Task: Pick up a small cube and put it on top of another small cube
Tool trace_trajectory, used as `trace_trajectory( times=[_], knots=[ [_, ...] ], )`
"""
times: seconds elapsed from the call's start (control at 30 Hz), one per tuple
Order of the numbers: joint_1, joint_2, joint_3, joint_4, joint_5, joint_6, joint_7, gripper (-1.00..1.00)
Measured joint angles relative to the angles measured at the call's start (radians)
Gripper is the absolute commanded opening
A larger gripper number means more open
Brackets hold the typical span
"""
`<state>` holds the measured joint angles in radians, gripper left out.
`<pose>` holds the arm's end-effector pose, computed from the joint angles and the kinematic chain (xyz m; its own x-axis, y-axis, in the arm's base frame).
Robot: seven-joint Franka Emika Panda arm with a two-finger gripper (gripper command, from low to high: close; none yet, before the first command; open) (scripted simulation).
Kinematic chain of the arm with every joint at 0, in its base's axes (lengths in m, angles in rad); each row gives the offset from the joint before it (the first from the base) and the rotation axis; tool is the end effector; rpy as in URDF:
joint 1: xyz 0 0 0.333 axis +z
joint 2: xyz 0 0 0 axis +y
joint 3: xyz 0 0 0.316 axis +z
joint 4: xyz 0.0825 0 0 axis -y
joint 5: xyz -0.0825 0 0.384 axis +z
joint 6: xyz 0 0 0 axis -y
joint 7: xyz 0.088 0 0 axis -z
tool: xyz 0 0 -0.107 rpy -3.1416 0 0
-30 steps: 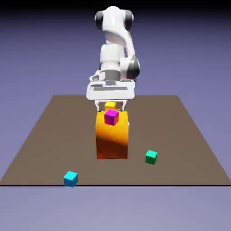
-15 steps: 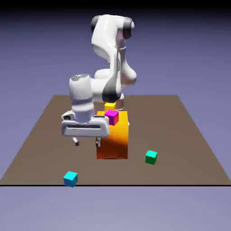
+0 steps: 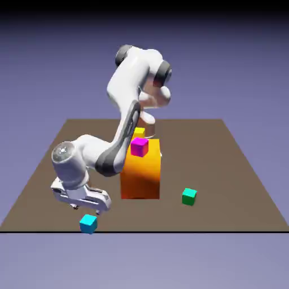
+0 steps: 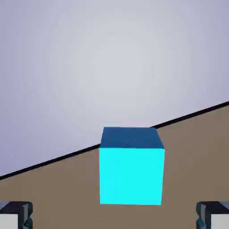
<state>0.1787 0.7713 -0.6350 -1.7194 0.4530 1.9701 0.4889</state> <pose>0.5853 -0.2252 0.1820 0.3817 -0.8935 -0.2365 -0.8693 -0.4340 0.2366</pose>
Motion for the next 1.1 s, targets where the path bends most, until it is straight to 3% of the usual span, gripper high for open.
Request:
trace_trajectory(
  times=[0.1,0.13,0.3,1.1],
  knots=[
    [-0.013,0.061,0.037,-0.030,0.041,0.087,-0.023,0.00],
    [-0.019,0.088,0.053,-0.044,0.059,0.125,-0.032,-1.00],
    [-0.001,-0.005,0.003,-0.003,0.001,-0.001,-0.001,-1.00],
    [-0.100,-0.874,0.432,-0.491,-0.381,-0.249,0.129,-1.00]
  ],
)
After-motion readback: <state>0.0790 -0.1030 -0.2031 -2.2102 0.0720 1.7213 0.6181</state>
